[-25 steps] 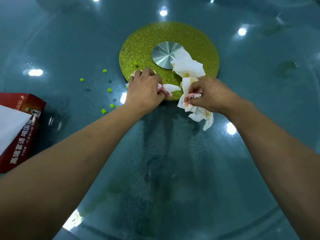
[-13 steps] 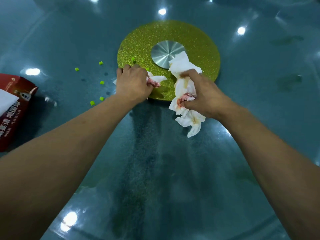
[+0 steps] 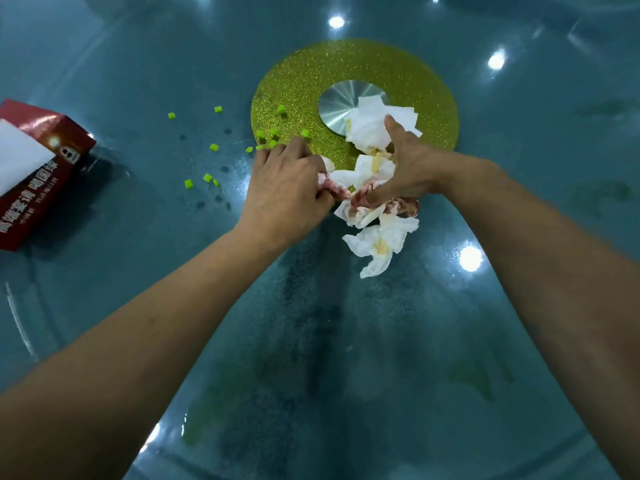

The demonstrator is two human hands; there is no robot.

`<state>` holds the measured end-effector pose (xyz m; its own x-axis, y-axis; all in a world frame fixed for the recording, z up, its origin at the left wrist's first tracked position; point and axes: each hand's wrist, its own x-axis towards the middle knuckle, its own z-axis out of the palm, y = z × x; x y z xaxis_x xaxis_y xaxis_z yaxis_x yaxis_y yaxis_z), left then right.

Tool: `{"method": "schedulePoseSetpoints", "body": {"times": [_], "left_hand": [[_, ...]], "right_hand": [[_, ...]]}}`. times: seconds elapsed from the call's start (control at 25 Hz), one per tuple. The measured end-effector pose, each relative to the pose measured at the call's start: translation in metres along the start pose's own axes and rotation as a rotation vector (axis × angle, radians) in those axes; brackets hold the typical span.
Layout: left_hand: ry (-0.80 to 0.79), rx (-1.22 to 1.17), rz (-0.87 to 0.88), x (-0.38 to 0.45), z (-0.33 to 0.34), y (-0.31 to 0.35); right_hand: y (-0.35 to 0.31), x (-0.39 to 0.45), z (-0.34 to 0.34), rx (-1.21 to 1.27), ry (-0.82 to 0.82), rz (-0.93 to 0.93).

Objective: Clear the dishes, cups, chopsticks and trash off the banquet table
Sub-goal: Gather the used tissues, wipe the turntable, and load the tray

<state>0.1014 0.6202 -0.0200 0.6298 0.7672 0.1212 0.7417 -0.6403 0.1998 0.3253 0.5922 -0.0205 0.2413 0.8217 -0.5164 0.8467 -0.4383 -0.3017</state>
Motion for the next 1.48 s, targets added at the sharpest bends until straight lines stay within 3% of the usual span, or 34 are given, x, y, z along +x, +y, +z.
{"method": "schedulePoseSetpoints", "body": {"times": [0.2, 0.4, 0.64, 0.84, 1.12, 1.48], "left_hand": [[-0.036, -0.082, -0.015, -0.026, 0.007, 0.006], [-0.126, -0.189, -0.021, -0.049, 0.014, 0.017], [-0.174, -0.258, -0.060, -0.072, 0.019, 0.023], [-0.172, -0.130, -0.123, -0.084, 0.029, 0.044], [-0.089, -0.031, -0.164, -0.095, 0.040, 0.061], [-0.065, -0.115, -0.116, -0.106, 0.028, 0.074]], "right_hand": [[-0.007, 0.004, 0.003, -0.171, 0.013, 0.030], [-0.011, -0.015, 0.021, -0.226, 0.167, -0.082], [-0.022, -0.039, 0.045, 0.091, 0.209, -0.223], [-0.022, -0.057, 0.062, 0.313, 0.270, -0.189], [-0.014, -0.083, 0.072, 0.514, 0.241, -0.100], [0.004, -0.117, 0.085, 0.641, 0.288, -0.174]]}}
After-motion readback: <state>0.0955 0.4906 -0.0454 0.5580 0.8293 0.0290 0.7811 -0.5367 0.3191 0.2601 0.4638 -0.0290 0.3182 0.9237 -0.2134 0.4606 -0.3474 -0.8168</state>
